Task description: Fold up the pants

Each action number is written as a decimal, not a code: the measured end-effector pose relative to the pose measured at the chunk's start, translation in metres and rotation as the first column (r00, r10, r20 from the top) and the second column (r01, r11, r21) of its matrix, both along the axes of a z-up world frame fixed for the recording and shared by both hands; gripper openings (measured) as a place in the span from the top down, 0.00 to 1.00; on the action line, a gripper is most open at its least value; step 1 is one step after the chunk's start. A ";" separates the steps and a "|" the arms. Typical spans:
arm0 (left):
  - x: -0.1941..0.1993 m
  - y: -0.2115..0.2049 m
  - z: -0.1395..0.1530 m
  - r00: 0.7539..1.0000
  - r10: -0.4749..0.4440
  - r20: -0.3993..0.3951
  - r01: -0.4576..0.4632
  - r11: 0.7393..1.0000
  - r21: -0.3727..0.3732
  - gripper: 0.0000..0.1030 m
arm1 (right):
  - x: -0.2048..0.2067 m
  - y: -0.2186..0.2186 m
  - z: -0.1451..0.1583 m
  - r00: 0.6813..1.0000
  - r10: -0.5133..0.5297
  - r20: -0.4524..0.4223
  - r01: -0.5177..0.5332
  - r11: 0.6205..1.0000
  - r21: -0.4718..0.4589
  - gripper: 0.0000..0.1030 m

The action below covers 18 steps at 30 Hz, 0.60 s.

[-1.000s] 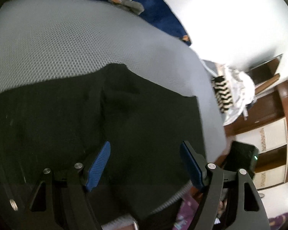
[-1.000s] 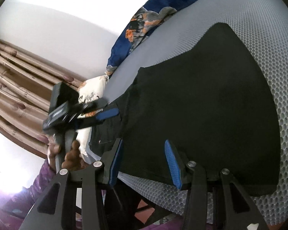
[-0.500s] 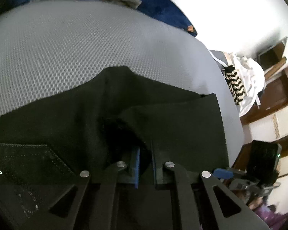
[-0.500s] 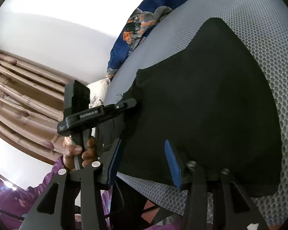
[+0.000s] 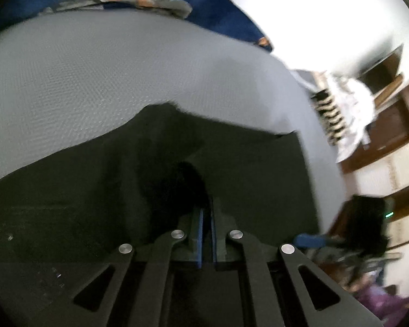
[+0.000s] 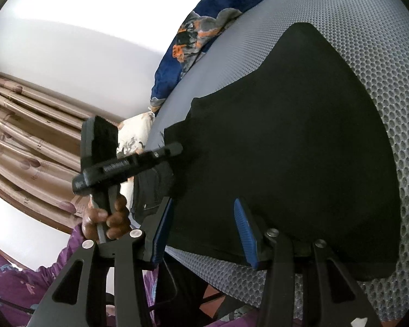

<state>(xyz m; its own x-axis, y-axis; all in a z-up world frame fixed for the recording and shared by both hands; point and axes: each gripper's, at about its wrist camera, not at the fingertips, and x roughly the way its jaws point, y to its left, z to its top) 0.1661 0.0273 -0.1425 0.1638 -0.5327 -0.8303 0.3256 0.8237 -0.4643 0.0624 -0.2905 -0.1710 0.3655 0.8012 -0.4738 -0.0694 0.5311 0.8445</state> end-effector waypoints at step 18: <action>-0.002 0.005 -0.021 0.993 0.056 -0.104 -0.066 0.993 -0.099 0.26 | -0.001 0.001 -0.001 1.000 -0.003 -0.006 0.003 1.000 0.001 0.57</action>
